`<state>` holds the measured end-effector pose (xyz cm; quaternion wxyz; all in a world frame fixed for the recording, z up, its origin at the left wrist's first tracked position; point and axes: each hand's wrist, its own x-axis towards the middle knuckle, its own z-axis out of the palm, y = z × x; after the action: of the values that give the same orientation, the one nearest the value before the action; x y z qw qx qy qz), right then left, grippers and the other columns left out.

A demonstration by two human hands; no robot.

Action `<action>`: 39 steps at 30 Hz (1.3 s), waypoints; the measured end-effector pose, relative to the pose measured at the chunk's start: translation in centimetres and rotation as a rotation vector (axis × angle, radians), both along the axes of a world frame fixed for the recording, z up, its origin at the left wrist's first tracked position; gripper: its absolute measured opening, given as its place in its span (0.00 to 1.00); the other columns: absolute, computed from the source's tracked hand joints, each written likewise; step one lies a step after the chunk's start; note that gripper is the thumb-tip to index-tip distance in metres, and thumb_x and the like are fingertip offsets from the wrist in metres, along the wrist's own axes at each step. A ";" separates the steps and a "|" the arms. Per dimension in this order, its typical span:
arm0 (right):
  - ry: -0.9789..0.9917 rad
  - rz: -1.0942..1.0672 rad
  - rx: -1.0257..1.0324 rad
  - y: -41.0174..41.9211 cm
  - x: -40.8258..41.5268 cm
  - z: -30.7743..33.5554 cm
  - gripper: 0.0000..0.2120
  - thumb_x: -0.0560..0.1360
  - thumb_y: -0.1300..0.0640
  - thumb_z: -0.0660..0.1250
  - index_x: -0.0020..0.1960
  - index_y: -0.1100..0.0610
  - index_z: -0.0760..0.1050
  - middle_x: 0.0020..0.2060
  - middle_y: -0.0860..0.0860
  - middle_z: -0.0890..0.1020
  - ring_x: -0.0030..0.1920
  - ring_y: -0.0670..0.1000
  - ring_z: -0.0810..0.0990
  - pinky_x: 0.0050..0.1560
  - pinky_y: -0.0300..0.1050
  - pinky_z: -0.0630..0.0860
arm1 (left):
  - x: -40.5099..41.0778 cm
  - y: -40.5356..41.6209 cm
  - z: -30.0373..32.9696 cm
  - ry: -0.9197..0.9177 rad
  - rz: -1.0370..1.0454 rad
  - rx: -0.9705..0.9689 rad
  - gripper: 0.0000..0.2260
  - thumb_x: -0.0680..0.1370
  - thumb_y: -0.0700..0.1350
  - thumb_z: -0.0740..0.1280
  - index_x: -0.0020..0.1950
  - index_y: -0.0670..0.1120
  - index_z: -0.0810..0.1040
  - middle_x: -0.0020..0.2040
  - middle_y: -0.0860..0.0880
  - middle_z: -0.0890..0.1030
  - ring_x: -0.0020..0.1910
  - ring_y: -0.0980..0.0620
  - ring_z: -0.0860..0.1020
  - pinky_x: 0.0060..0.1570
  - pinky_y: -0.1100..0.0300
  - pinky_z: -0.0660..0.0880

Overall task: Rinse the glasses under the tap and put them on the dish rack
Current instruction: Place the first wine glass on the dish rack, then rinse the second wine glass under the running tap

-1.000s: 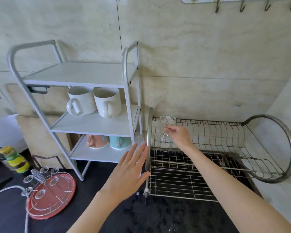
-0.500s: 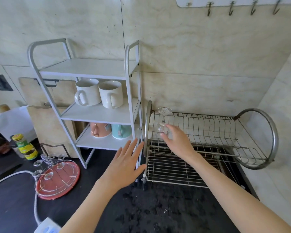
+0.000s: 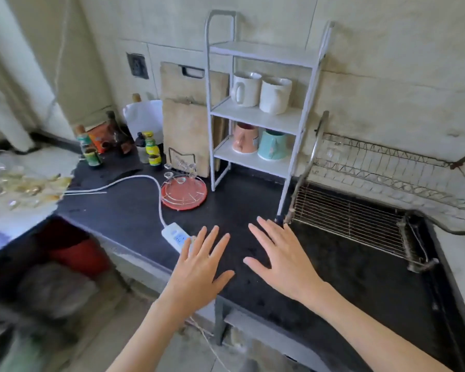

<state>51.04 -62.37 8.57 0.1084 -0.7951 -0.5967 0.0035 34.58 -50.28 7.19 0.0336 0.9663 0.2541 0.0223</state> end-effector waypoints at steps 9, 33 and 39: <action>0.085 0.382 -0.042 5.1 -16.5 -1.1 0.35 0.76 0.32 0.42 0.70 0.53 0.67 0.69 0.53 0.71 0.69 0.54 0.69 0.68 0.58 0.62 | -20.9 -1.4 -0.5 0.045 0.453 -0.036 0.29 0.74 0.63 0.51 0.68 0.47 0.67 0.66 0.44 0.75 0.64 0.39 0.73 0.54 0.42 0.74; 0.134 0.866 -0.029 40.3 -35.7 -0.4 0.31 0.78 0.38 0.53 0.76 0.48 0.51 0.76 0.49 0.54 0.76 0.48 0.51 0.74 0.46 0.43 | -39.6 19.2 1.6 -0.089 1.143 -0.107 0.40 0.68 0.73 0.33 0.76 0.55 0.40 0.77 0.51 0.39 0.75 0.49 0.35 0.71 0.53 0.37; 0.128 0.822 -0.109 48.3 -38.8 -2.8 0.30 0.78 0.40 0.54 0.76 0.49 0.52 0.76 0.49 0.56 0.76 0.49 0.52 0.74 0.48 0.45 | -43.0 27.5 -1.1 -0.039 1.116 -0.192 0.36 0.71 0.70 0.36 0.76 0.54 0.41 0.77 0.50 0.41 0.75 0.48 0.38 0.74 0.51 0.42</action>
<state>12.20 -14.05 5.76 0.0925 -0.4936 -0.8553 0.1273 -8.43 -22.81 6.09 0.1090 0.6776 0.7267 0.0315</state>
